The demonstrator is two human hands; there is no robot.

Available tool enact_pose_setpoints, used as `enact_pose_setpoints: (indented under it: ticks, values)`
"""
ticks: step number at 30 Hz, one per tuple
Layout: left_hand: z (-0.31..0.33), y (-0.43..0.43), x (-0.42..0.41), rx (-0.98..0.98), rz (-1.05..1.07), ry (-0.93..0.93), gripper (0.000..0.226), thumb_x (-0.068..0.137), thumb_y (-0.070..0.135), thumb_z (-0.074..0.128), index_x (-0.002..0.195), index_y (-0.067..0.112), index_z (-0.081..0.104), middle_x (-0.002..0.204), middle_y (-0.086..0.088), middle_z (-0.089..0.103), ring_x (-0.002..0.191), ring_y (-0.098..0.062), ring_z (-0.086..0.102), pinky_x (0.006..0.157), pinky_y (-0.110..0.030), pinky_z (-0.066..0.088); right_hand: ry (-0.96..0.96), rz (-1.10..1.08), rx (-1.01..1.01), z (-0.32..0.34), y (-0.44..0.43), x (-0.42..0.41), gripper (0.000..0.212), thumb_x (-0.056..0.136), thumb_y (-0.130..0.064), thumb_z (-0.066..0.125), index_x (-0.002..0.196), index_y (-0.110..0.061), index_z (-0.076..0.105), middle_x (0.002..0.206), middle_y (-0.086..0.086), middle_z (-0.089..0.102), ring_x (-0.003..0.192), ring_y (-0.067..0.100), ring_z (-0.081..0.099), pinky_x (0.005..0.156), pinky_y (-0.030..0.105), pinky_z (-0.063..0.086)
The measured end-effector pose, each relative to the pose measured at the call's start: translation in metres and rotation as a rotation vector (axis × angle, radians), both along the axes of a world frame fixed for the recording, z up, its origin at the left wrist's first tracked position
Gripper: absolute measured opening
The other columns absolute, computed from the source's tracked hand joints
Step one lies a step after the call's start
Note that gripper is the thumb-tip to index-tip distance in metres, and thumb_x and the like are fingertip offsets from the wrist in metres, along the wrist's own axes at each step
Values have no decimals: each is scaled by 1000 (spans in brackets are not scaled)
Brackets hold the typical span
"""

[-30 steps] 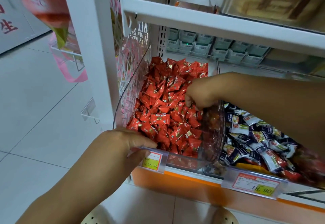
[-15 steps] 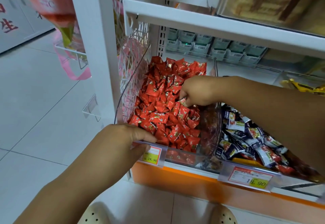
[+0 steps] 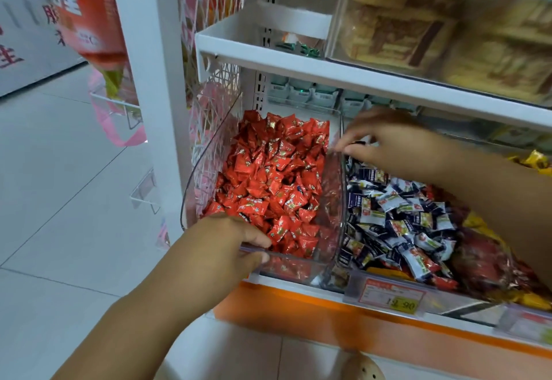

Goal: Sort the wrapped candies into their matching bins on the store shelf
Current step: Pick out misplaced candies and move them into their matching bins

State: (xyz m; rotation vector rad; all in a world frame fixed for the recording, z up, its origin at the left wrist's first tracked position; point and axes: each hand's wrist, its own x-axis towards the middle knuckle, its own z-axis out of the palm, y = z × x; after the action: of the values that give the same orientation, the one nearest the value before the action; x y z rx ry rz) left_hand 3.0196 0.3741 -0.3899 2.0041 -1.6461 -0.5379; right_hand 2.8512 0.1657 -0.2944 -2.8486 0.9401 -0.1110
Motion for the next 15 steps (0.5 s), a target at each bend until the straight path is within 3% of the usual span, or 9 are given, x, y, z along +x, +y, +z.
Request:
enact_pose_setpoints:
  ticks: [4, 7, 9, 11, 15]
  values:
    - [-1, 0, 3, 17, 3, 50, 13, 83, 33, 69, 94, 38, 73, 87, 29, 61, 91, 8, 56, 82, -15, 42, 359, 68, 55, -34, -8, 60, 18, 89, -18, 64, 105, -20, 73, 110, -1, 71, 96, 18, 65, 88, 32, 51]
    - [1, -1, 5, 27, 4, 75, 9, 83, 32, 71, 89, 38, 73, 85, 26, 64, 90, 6, 57, 78, -16, 44, 632, 83, -20, -54, -15, 91, 29, 83, -30, 72, 111, -21, 71, 112, -3, 68, 100, 20, 61, 89, 34, 51]
    - [1, -2, 7, 40, 12, 100, 8, 81, 33, 72, 88, 37, 75, 85, 21, 67, 90, 5, 57, 79, -18, 46, 712, 73, -61, -62, -14, 100, 33, 83, -34, 71, 114, -22, 68, 112, -5, 65, 104, 20, 58, 90, 35, 50]
    - [2, -2, 9, 44, 9, 127, 5, 80, 34, 74, 84, 37, 75, 86, 21, 69, 88, 5, 59, 79, -19, 46, 645, 83, -40, -62, -17, 100, 24, 85, -33, 70, 107, -24, 70, 103, -8, 65, 100, 17, 59, 86, 32, 48]
    - [2, -5, 10, 59, 3, 151, 5, 79, 33, 75, 82, 37, 75, 85, 24, 68, 88, 11, 58, 76, -7, 43, 313, 45, 4, -39, -18, 76, 8, 87, -33, 64, 88, -25, 68, 90, -7, 67, 87, 15, 61, 79, 28, 48]
